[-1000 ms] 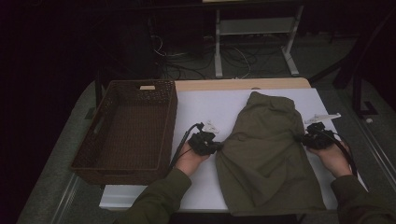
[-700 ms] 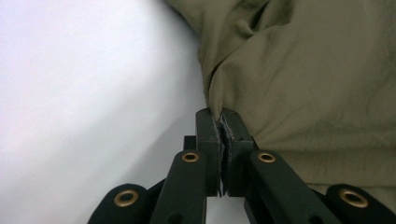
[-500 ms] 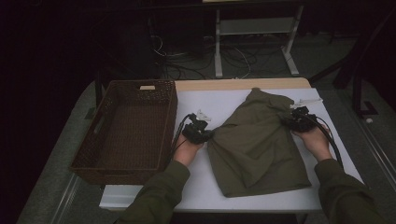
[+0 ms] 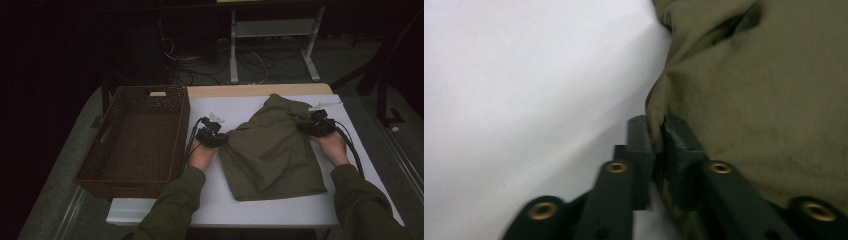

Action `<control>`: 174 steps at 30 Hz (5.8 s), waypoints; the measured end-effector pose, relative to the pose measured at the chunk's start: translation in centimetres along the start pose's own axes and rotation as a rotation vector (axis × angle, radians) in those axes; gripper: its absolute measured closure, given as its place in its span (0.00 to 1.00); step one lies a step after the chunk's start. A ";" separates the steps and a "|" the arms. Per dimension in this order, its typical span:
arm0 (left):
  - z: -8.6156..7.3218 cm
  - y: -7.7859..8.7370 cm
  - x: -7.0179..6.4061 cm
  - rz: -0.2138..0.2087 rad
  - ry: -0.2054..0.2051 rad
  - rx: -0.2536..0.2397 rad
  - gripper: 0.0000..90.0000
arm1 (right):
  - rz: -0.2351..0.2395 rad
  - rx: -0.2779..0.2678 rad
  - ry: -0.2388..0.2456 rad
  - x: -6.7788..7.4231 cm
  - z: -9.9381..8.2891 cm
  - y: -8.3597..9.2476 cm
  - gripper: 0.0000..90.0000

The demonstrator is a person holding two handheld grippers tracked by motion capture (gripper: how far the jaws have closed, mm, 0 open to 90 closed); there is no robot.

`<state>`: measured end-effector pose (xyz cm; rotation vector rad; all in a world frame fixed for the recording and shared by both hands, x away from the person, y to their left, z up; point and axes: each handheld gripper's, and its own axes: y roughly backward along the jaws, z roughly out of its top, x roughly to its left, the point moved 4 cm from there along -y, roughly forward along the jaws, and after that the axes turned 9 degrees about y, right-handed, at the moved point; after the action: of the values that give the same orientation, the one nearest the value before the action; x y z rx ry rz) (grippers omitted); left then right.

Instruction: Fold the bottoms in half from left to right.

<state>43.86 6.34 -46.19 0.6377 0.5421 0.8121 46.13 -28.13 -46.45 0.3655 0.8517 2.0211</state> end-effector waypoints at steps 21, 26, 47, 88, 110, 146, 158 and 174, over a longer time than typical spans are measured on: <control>-1.5 5.3 -3.4 -0.111 -0.014 -0.098 0.41 | 0.004 -0.032 0.018 1.2 1.1 4.3 0.39; -3.0 6.3 -4.2 -0.165 -0.028 -0.099 0.36 | 0.020 -0.037 0.005 1.7 0.4 5.4 0.38; -8.5 8.3 -6.2 -0.259 -0.120 -0.051 0.15 | 0.143 -0.015 0.083 6.5 -2.1 6.9 0.65; -8.9 7.5 -6.1 -0.255 -0.114 -0.022 0.09 | 0.197 0.008 0.182 7.5 -6.4 11.0 0.96; -8.8 7.3 -6.2 -0.256 -0.119 -0.016 0.09 | 0.198 -0.045 0.155 8.0 -6.6 12.8 0.73; -8.9 7.3 -6.4 -0.282 -0.128 0.012 0.38 | 0.450 0.013 0.389 21.6 -1.0 7.4 0.94; -8.9 7.2 -6.5 -0.281 -0.133 0.018 0.38 | 0.323 0.152 0.395 18.6 -3.1 4.8 0.90; -8.9 7.2 -6.4 -0.282 -0.131 0.018 0.38 | 0.413 0.144 0.418 21.0 -3.2 4.7 0.92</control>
<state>30.81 7.78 -45.99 0.6102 0.5066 0.4975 29.62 -13.95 -46.91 0.2107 1.2652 2.4748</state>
